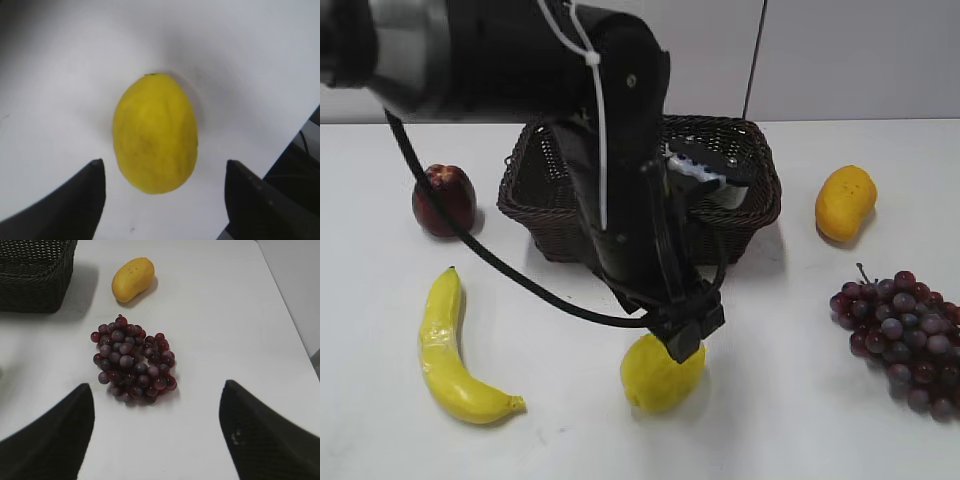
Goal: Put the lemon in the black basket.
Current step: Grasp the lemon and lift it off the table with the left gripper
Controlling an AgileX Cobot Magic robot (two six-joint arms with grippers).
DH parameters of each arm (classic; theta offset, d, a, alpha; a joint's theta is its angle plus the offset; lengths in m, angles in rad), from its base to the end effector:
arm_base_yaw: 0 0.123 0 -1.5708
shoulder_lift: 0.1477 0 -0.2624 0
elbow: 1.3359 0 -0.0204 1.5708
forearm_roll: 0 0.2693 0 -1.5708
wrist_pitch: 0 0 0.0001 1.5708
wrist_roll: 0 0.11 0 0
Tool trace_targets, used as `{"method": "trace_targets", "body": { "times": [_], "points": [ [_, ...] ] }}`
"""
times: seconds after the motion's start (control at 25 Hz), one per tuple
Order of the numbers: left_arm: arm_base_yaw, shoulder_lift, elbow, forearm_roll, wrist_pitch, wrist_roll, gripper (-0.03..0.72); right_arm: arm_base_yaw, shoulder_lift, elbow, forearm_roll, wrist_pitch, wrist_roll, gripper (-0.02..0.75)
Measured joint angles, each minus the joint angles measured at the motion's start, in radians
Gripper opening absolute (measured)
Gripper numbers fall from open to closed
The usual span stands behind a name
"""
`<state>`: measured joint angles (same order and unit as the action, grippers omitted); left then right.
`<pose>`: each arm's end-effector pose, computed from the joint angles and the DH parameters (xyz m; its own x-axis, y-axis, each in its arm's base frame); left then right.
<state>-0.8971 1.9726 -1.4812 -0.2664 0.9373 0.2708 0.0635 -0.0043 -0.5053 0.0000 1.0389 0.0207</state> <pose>0.2430 -0.3419 0.1553 -0.5134 0.8161 -0.2653 0.8580 0.4820 -0.1776 0.0509 0.0032 0.2816 -0.4282 -0.0065 -0.9037 -0.0546 0.9983 0.0187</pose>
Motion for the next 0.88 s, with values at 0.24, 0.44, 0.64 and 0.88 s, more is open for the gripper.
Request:
{"method": "trace_targets", "body": {
  "times": [0.24,0.44,0.64,0.88],
  "points": [
    [0.000,0.069,-0.002,-0.007,-0.040,0.000,0.565,0.000,0.000,0.000,0.000,0.000,0.000,0.589],
    [0.000,0.125,-0.002,-0.005,-0.074,0.000,0.594,0.000,0.000,0.000,0.000,0.000,0.000,0.589],
    [0.000,0.170,-0.002,-0.006,-0.078,0.000,0.595,0.000,0.000,0.000,0.000,0.000,0.000,0.589],
    [0.000,0.188,-0.006,-0.015,-0.019,0.000,0.541,0.000,0.000,0.000,0.000,0.000,0.000,0.589]
  ]
}}
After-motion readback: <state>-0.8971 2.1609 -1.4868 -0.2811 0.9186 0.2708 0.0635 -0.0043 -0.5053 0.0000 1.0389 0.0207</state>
